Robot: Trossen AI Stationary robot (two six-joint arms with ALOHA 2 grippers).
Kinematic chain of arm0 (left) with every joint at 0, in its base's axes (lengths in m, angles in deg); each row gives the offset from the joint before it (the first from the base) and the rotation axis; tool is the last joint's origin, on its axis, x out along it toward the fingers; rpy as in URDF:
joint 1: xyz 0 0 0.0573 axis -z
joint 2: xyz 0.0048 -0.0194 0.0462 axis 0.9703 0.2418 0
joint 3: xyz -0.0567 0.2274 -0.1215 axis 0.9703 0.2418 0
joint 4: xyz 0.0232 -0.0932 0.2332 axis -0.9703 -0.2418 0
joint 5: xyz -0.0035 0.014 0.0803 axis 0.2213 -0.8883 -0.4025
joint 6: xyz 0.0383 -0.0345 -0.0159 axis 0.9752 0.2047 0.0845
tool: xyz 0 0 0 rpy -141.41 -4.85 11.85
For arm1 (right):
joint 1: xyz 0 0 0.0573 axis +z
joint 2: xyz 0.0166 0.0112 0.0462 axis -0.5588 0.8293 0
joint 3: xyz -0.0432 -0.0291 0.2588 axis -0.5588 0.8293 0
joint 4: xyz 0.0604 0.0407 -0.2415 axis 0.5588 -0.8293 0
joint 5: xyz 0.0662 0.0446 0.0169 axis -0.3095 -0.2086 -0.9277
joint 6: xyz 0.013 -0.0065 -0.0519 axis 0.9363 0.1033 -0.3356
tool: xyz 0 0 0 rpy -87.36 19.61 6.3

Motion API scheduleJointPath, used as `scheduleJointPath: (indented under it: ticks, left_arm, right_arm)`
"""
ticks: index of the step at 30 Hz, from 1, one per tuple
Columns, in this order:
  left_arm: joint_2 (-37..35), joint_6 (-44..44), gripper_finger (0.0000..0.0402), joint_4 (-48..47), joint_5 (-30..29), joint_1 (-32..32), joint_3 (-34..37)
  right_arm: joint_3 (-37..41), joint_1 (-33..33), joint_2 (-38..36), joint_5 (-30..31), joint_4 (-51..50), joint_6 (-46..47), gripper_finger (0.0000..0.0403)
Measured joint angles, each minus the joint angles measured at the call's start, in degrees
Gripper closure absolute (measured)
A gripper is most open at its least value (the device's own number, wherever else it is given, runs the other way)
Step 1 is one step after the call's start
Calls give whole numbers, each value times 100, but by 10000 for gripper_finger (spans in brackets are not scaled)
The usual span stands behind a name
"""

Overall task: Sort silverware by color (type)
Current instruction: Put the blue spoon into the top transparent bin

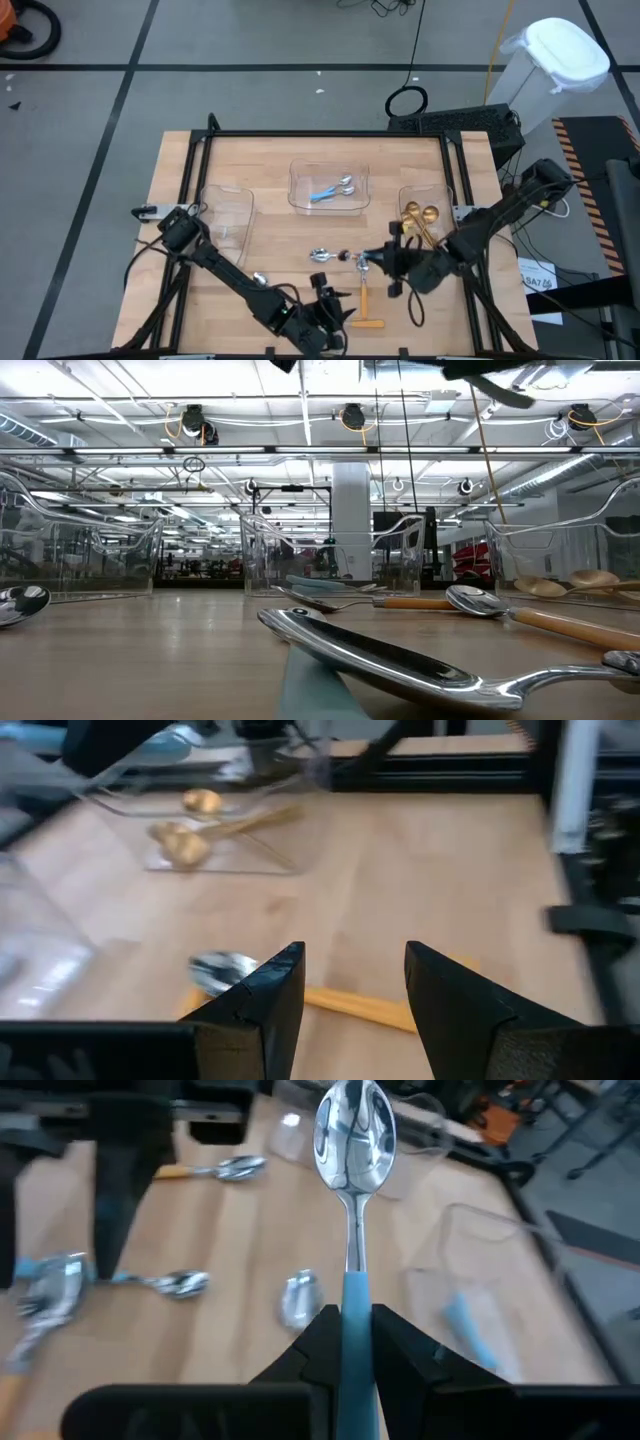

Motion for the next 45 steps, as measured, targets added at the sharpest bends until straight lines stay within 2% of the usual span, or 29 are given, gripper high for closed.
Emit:
scheduleJointPath:
  ticks: [3, 6, 9, 13, 16, 19, 23, 26, 29, 32, 36, 39, 41, 45]
  left_arm:
    - [0, 375, 229, -419, -340, -16, 0]
    - [0, 186, 229, -1334, -656, -11, 0]
    - [2, -688, 229, -2599, -1052, -7, 0]
    - [2, -2570, 229, -4390, -1736, 154, 0]
    - [2, -3432, 231, -4925, -2060, 362, 0]
    - [2, -3548, 246, -4950, -2381, 532, 0]
    - [4, -3687, 285, -5103, -2842, 535, 0]
    - [5, -3863, 321, -5068, -2907, 426, 0]
    - [112, -3748, 359, -4604, -2703, 288, -2]
    - [170, -3053, 393, -3817, -2258, 174, 1]
    - [205, -1690, 397, -2486, -1558, 88, 2]
    - [228, -846, 397, -1621, -1240, 27, -2]
    - [244, -503, 398, -1387, -1159, 15, -1]
    - [245, -452, 398, -1397, -1146, 13, 0]
  right_arm:
    - [-1, -360, -68, -254, 10, -313, 367]
    - [-1, -754, -71, -606, 10, -544, 367]
    - [-1, -1128, -71, -834, 28, -826, 367]
    - [-3, -1665, -71, -1260, 106, -1297, 367]
    - [-3, -2157, -65, -1803, 330, -1722, 367]
    - [-10, -2750, 18, -2482, 794, -2186, 367]
    - [-10, -3563, 182, -3294, 1384, -2514, 367]
    - [-10, -4124, 376, -3799, 1731, -2635, 367]
    - [-10, -4595, 595, -4239, 1976, -2668, 367]
    - [-10, -4994, 865, -4636, 2174, -2665, 367]
    - [-10, -5370, 1256, -4799, 2334, -2644, 367]
    - [-10, -5533, 1539, -4806, 2390, -2642, 367]
    - [-7, -5587, 1698, -4806, 2392, -2635, 367]
    - [-7, -5606, 1962, -4808, 2433, -2638, 367]
